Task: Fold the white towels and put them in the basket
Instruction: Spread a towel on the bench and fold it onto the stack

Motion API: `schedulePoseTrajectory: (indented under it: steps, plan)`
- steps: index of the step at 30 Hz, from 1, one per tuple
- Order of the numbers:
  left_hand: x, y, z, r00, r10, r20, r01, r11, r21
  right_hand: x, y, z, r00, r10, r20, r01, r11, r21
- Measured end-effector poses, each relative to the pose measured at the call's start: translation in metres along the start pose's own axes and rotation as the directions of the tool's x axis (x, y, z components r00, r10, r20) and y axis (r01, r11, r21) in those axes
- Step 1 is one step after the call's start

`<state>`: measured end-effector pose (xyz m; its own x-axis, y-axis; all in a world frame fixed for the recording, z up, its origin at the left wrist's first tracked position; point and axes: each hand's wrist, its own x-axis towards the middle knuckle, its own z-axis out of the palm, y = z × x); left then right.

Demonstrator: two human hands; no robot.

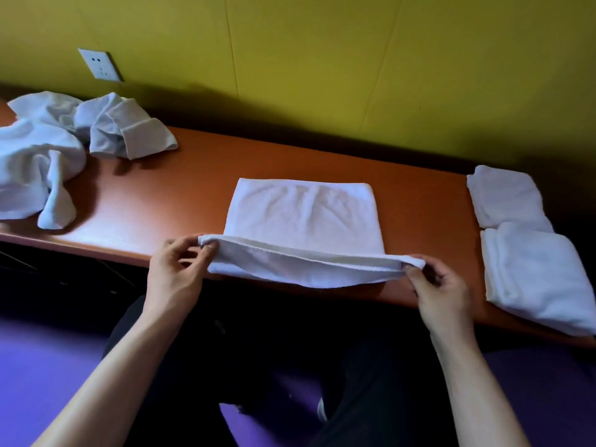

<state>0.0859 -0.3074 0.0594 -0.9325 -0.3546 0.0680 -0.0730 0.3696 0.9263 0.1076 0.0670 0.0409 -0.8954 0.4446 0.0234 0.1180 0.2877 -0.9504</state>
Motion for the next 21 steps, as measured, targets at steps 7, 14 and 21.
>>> schedulePoseTrajectory:
  steps: [7, 14, 21]
  plan:
    - [0.072, -0.008, 0.031, 0.999, 0.043, 0.012, -0.043, 0.999, -0.026, 0.081, -0.011, 0.027, 0.993, -0.115, 0.029, 0.115, 0.993, -0.024]
    - [0.132, -0.010, 0.070, 0.997, 0.052, -0.058, -0.054, 0.998, -0.017, 0.148, -0.013, 0.076, 0.978, -0.196, -0.069, 0.185, 0.972, -0.142]
    - [0.182, -0.018, 0.095, 0.991, 0.081, -0.102, -0.073, 0.994, 0.082, 0.215, -0.007, 0.118, 0.982, -0.111, -0.152, 0.083, 0.981, -0.175]
